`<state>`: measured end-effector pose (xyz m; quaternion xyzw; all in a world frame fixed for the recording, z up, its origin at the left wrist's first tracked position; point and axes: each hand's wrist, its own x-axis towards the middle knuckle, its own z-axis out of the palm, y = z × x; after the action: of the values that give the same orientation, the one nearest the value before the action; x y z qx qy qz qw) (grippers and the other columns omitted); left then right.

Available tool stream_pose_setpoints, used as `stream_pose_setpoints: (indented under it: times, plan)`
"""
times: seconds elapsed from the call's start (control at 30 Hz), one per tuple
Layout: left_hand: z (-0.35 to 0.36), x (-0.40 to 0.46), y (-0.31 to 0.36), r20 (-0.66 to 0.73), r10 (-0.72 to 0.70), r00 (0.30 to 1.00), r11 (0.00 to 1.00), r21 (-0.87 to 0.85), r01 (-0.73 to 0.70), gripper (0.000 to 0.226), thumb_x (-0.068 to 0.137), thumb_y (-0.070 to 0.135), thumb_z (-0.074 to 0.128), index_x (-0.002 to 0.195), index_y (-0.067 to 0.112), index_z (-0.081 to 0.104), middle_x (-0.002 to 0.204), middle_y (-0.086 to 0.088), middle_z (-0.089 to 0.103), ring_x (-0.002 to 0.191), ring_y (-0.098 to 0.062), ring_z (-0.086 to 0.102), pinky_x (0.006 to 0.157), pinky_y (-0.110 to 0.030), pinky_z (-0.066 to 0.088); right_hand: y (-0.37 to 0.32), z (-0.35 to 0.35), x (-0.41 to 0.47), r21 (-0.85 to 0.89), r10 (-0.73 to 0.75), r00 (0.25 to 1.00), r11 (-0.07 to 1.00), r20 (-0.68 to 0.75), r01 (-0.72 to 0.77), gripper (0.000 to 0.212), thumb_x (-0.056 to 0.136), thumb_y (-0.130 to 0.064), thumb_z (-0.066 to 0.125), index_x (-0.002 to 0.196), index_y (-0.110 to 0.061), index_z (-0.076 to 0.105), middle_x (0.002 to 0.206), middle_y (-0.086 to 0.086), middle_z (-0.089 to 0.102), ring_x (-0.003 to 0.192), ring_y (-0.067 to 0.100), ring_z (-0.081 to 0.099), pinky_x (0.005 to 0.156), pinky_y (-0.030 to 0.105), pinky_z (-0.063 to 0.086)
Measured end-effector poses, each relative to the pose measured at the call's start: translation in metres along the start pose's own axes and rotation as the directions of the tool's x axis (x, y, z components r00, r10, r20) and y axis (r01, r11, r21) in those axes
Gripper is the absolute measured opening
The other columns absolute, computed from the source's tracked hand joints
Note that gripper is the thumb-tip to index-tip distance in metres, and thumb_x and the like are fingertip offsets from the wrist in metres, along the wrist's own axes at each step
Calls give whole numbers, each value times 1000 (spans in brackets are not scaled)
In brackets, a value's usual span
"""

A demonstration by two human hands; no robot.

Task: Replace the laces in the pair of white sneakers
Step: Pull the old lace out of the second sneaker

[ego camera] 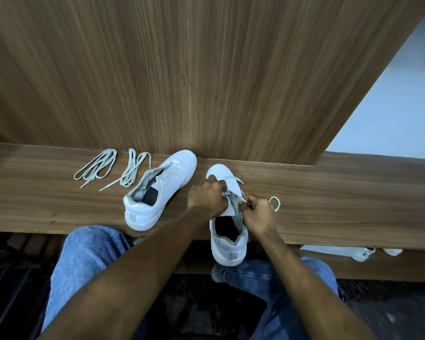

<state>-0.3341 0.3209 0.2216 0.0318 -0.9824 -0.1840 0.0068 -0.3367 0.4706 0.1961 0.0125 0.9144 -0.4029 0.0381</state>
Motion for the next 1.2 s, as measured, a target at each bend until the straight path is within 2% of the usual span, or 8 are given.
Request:
stream_pose_setpoints:
  times: [0.1, 0.2, 0.37, 0.6, 0.73, 0.87, 1.0, 1.2]
  plan:
    - [2, 7, 2, -8, 3, 1000, 993, 115, -2, 27, 89, 34, 53, 112, 22, 60, 118, -4, 57, 105, -31, 60, 82, -41, 47, -2, 0, -1, -25, 16, 1000, 1000, 0, -16, 13, 86, -27, 57, 83, -22, 68, 80, 5, 71, 82, 29, 64, 74, 38, 53]
    - [6, 9, -2, -96, -211, 973, 966, -173, 192, 22, 89, 37, 52, 101, 20, 61, 105, -9, 66, 97, -34, 62, 79, -40, 49, -2, 0, -2, 1, 15, 1000, 1000, 0, -15, 15, 86, -27, 57, 74, -23, 64, 76, 5, 69, 79, 30, 64, 71, 39, 53]
    - [6, 9, -15, 99, -598, 795, 434, -794, 425, 5, 79, 25, 60, 79, 23, 64, 95, -4, 71, 94, -27, 65, 90, -39, 51, 0, 1, -1, 14, 10, 1000, 1000, 20, -10, 15, 87, -29, 55, 85, -22, 69, 80, -1, 71, 80, 24, 65, 74, 38, 54]
    - [1, 10, -4, -27, -95, 995, 977, -195, 88, 18, 78, 32, 58, 94, 31, 68, 108, 1, 66, 103, -23, 59, 88, -35, 48, 1, 2, 0, -19, -22, 1000, 1000, 7, 22, 20, 89, -24, 55, 70, -24, 62, 73, 2, 69, 75, 27, 64, 73, 41, 54]
    - [6, 16, -2, -107, 7, 994, 996, 89, 2, 23, 88, 31, 51, 100, 22, 69, 113, -1, 62, 112, -23, 53, 94, -40, 39, 0, 2, -1, -33, -24, 1000, 999, -1, 24, 15, 88, -25, 55, 83, -21, 68, 76, 1, 70, 76, 25, 65, 73, 40, 54]
    - [-3, 15, -3, -302, -237, 923, 933, -335, 130, 15, 89, 25, 54, 87, 22, 69, 97, 2, 67, 90, -19, 60, 83, -35, 46, 0, 2, -1, -34, -38, 999, 999, -10, 38, 15, 89, -23, 56, 79, -21, 68, 75, 1, 70, 76, 25, 65, 72, 36, 53]
    - [-25, 19, -10, -104, -666, 739, 445, -850, 282, 11, 89, 20, 53, 90, 19, 64, 78, 6, 62, 89, -22, 63, 64, -25, 38, 1, 1, -1, -39, -40, 999, 998, -19, 39, 13, 88, -23, 57, 84, -21, 69, 79, 1, 71, 78, 25, 65, 73, 35, 52]
    - [-7, 20, -15, -225, -175, 959, 920, -383, 78, 29, 80, 31, 67, 109, 27, 68, 121, -2, 58, 115, -23, 54, 95, -43, 46, -3, 1, -3, -42, -31, 999, 999, -4, 31, 15, 89, -21, 55, 88, -19, 70, 82, 2, 72, 80, 24, 65, 73, 36, 53]
